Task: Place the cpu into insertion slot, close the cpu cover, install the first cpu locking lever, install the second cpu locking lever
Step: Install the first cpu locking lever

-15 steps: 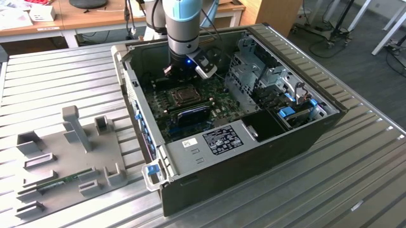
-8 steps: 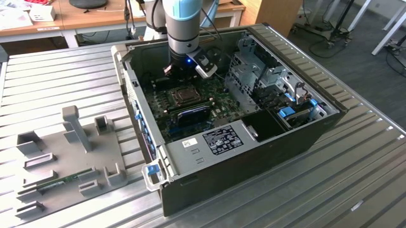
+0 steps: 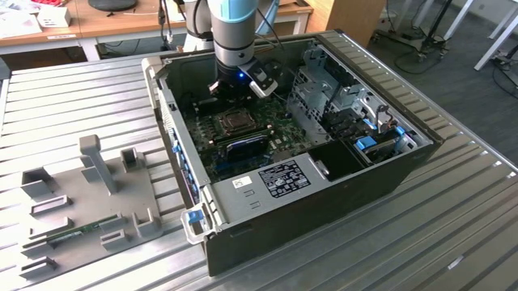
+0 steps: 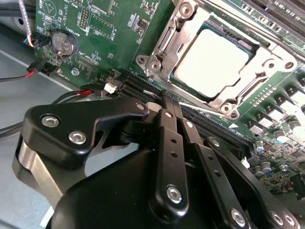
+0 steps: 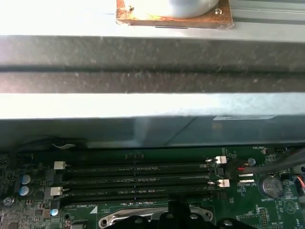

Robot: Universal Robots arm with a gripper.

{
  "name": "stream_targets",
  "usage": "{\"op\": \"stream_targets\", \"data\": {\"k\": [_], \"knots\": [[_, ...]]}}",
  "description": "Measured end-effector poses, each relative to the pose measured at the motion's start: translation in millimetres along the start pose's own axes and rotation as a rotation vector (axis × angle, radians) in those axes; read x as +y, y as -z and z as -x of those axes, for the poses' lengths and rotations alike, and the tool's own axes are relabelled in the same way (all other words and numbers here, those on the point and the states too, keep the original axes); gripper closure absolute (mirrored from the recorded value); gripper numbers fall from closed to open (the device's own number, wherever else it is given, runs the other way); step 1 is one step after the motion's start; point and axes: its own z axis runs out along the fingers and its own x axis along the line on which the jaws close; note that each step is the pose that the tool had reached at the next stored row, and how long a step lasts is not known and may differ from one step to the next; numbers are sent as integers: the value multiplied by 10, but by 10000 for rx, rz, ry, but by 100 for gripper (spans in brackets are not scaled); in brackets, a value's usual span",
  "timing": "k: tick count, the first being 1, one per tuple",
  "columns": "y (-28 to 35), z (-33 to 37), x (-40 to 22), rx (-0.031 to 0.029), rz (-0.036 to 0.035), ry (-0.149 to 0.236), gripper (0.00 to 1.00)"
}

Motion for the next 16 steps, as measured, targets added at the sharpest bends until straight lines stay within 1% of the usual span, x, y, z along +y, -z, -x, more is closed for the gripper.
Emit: {"op": "stream_targets", "data": {"k": [5,7,13,16], "knots": [[5,1,1,-1,1,0,90],[12,1,2,3,13,-3,90],[85,14,22,0,23,-7,90],[96,15,26,-18,27,-4,90]]}}
